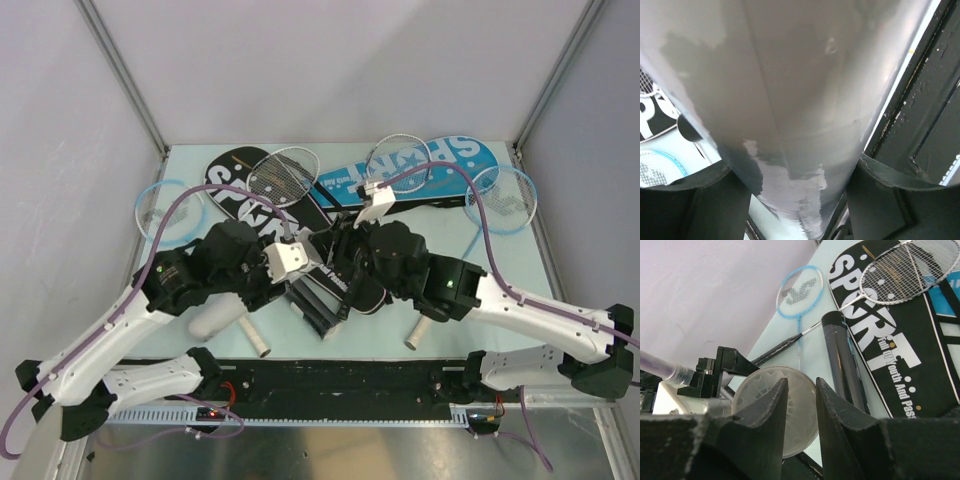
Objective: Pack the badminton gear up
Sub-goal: Close the lid on the shuttle tube.
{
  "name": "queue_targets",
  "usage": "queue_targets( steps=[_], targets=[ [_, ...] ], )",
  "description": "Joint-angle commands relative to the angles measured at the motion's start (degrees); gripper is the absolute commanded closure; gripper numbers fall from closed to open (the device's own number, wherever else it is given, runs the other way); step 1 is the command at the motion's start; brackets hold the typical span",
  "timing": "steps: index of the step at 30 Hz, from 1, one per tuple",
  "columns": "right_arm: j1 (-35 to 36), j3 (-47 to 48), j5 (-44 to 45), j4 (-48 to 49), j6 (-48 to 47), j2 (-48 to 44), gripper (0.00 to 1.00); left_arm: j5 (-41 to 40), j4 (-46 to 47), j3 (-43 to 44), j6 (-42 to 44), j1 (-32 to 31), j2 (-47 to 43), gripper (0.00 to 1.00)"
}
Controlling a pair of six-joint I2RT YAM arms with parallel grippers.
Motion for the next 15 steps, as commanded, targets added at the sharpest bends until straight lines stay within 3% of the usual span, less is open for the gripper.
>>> queue_targets(
  steps=[1,10,15],
  targets=[
    [6.6,-2.3,-4.6,-7.0,3.6,4.0,0.66,-2.6,16.3,6.2,-4.4,0.5,1.5,0.66],
    [10.7,-4.5,5.2,-0.9,2.5,7.9,0.64,-3.3,16.4,10.2,-10.1,0.8,5.4,0.66],
    [11.2,-5.1,6.0,0.4,3.1,8.7,0.64,-1.8,16.9,10.8,-10.8,0.8,5.8,0.66]
  ],
)
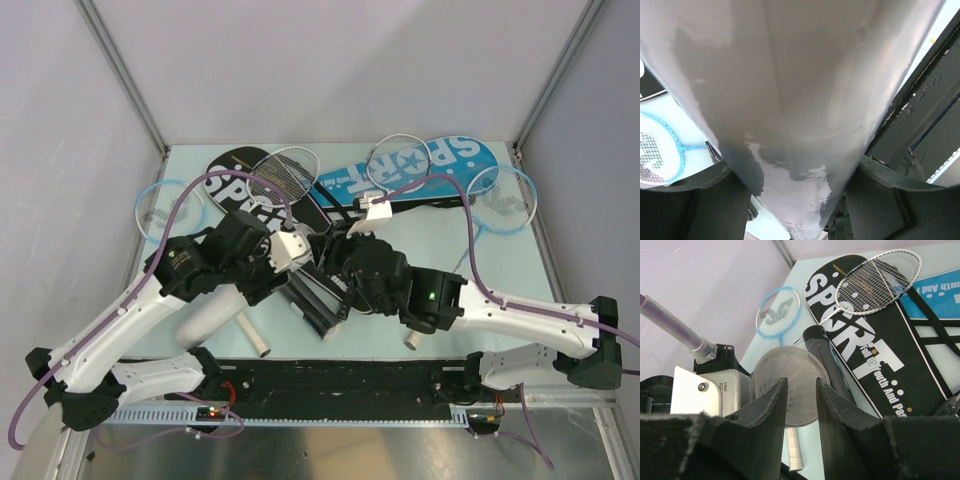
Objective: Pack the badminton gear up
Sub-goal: Close the lid on the shuttle tube.
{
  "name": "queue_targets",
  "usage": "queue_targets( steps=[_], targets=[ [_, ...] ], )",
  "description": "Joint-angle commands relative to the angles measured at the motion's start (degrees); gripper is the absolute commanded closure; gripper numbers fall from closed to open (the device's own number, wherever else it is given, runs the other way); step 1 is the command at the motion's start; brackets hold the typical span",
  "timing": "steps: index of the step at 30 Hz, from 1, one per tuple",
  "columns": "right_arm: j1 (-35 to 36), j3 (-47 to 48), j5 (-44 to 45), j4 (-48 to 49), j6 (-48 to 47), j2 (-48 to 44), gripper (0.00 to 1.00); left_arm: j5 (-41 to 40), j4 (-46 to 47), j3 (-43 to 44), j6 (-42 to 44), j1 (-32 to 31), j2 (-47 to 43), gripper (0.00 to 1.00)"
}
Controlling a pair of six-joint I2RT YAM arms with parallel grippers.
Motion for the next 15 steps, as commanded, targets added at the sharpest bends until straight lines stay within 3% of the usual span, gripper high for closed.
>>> queue_targets(
  steps=[1,8,15],
  targets=[
    [4.6,-3.5,-10.7,-3.7,1.9,4.5,0.64,2.9,23.3,6.4,-5.6,-0.2,-0.1,0.66],
    [-4.6,-3.6,-14.2,-5.9,0.4,-3.8,0.6,2.1,23.3,4.3,-5.5,-0.2,-2.6,0.66],
    [-12.1,-3.5,-16.7,-5.4,-6.6,-18.1,0.35,-1.5,23.3,4.7,-8.1,-0.2,-2.4,0.67]
  ],
)
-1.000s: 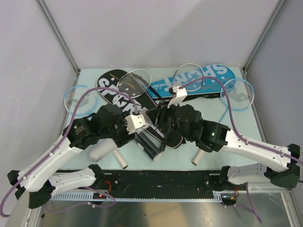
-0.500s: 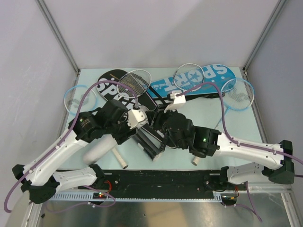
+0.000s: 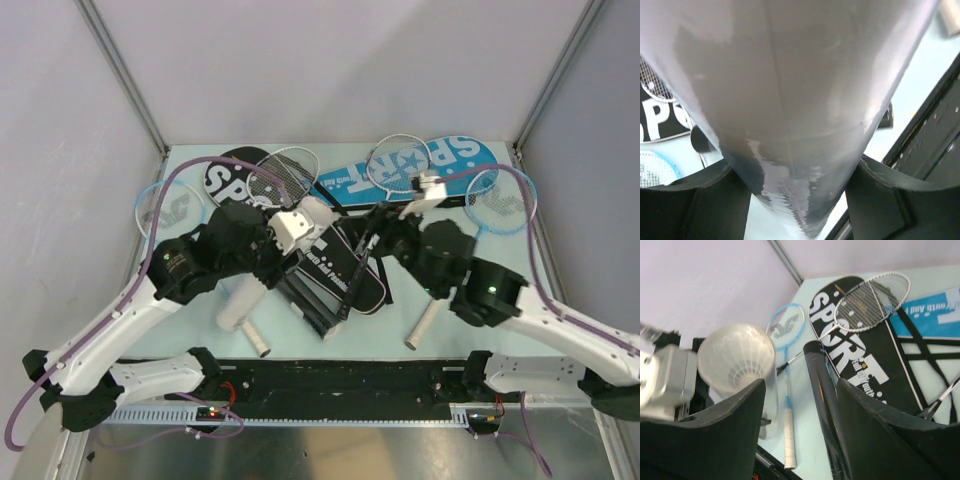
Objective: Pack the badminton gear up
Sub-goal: Close the lid on the shuttle tube, then place the shuttle tube at the center of the board.
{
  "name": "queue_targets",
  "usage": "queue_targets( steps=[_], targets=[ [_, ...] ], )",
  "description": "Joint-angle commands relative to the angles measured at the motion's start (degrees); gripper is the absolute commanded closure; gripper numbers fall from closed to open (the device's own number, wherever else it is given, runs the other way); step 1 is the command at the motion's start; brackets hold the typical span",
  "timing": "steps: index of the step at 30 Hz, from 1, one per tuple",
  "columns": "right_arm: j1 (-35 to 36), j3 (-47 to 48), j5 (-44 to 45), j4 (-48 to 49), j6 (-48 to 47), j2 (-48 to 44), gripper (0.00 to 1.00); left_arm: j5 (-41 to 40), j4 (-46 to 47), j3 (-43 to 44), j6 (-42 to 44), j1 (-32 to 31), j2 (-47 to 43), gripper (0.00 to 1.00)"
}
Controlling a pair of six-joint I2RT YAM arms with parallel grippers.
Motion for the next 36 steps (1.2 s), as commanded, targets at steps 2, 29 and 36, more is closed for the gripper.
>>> queue_targets(
  steps=[2,29,36],
  targets=[
    [-2.4,-0.4,-8.3,-3.3,-8.2,-9.2,0.3,-2.3,12.2,5.2,-5.8,0.3,-1.0,0.65],
    [-2.7,-8.0,0.2,-17.3,-11.5,-41.6,0.02,1.9,21.4,37.2,-33.6,-6.5,44.9,0.6],
    [-2.6,-6.6,1.0,-19.5,-14.2,-41.8,0.02,3.9,21.3,50.6,-39.3,-7.8,61.0,0.58]
  ],
)
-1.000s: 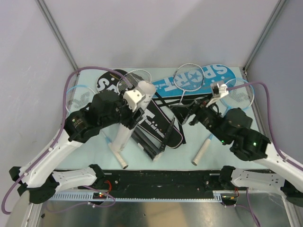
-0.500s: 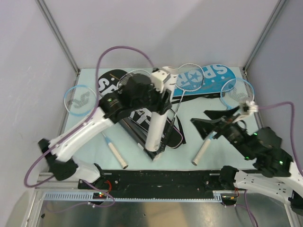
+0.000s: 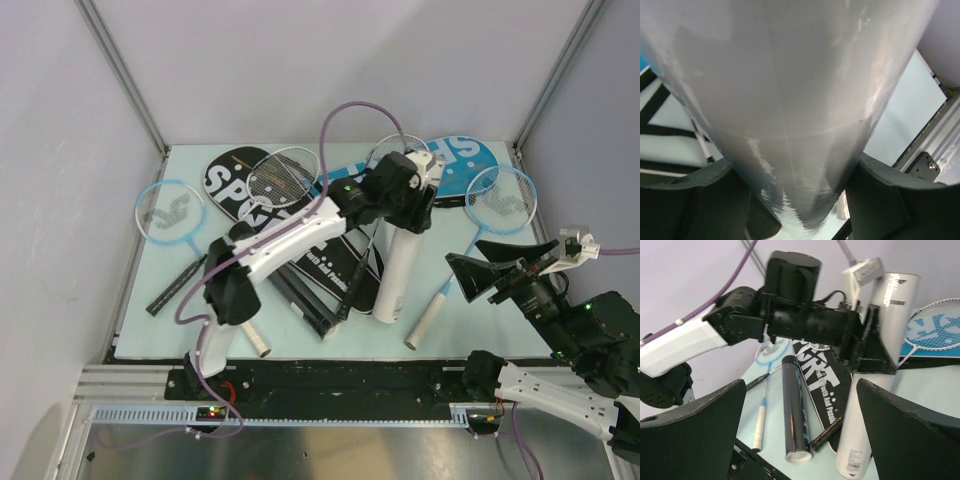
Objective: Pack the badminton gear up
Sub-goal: Place the shuttle tube at the center of the board.
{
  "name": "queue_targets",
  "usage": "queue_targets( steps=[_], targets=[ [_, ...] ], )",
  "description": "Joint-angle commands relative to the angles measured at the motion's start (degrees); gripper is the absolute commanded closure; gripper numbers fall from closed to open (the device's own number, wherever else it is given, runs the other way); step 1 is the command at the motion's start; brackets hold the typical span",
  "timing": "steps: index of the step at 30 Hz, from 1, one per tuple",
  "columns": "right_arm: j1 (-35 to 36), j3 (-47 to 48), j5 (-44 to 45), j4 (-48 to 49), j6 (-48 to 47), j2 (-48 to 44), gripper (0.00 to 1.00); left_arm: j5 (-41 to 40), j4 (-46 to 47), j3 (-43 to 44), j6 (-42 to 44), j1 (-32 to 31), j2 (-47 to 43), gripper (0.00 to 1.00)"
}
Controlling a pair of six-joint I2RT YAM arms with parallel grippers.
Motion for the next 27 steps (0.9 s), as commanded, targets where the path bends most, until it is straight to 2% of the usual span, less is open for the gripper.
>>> queue_targets(
  steps=[1,7,13,22,24,27],
  targets=[
    [0.3,2.3,1.9,-1.9,-2.7,0.0,0.01,2.1,2.9,9.1,-6.0,-1.0,7.1,0.58],
    [0.3,2.2,2.5,-2.4,-3.0,0.9,0.01,1.4,3.3,13.8,-7.1,-1.0,15.7,0.52],
    [0.3,2.3,3.7,-2.3,-3.4,1.2,0.01,0.1,3.5,13.7,-5.9,-1.0,18.9,0.4],
    [0.3,2.3,4.5,-3.3,-1.3,2.4,0.0,0.5,4.1,12.8,-2.6,-1.0,16.6,0.13],
    [0.3,2.3,4.9,-4.4,0.0,3.3,0.0,0.4,4.3,11.5,-1.9,-1.0,14.6,0.03],
    [0.2,2.3,5.3,-5.8,1.8,4.5,0.01,-1.4,4.3,8.1,-0.9,-1.1,11.0,0.01]
  ],
)
